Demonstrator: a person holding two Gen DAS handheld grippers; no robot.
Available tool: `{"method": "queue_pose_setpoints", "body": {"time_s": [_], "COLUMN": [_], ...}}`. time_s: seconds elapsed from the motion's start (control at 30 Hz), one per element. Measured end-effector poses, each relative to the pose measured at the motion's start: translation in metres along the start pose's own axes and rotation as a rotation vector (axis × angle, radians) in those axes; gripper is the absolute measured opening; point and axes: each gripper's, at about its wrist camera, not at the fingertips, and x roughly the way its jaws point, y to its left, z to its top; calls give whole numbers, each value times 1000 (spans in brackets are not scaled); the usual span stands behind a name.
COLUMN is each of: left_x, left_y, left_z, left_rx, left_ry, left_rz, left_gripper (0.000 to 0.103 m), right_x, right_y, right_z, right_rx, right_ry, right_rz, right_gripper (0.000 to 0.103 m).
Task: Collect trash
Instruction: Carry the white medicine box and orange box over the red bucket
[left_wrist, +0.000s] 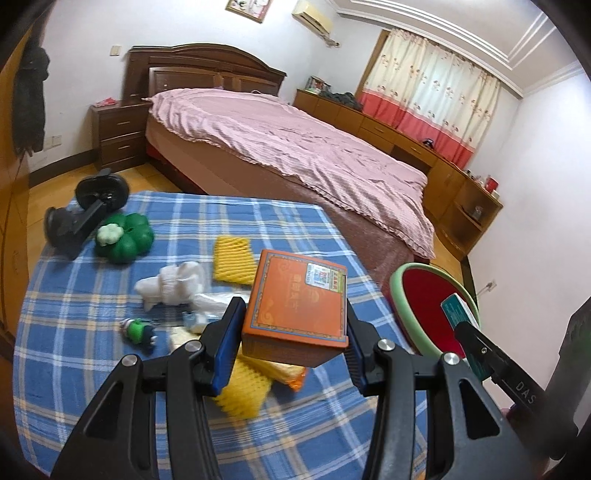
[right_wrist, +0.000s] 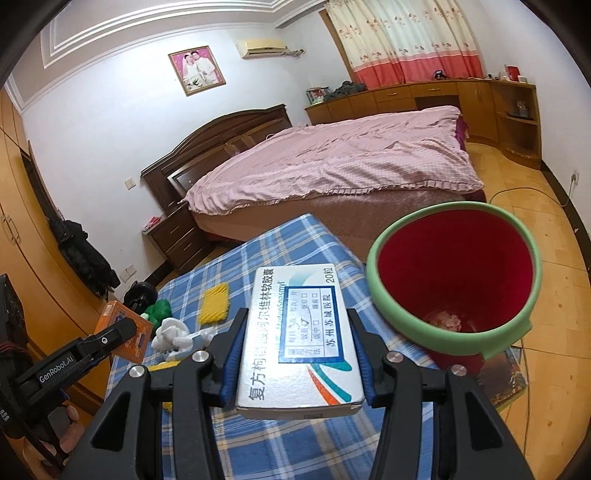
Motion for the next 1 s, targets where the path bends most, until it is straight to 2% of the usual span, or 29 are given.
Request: {"method": "queue_pose_setpoints", "body": {"time_s": [0.67,1.0], "left_x": [25,49], "left_y": [-77,-108], "left_z": [11,7], "left_rx": [135,184], "left_ry": [27,69], "left_rz": [-91,-131], "left_gripper": [50,50], "right_x": [-24,-26], "right_y": [-51,-80], "right_z": [15,22], "right_rx": [57,91], "right_ry": [-45,-60], "right_rz": [-87,-139], "right_gripper": [53,53]}}
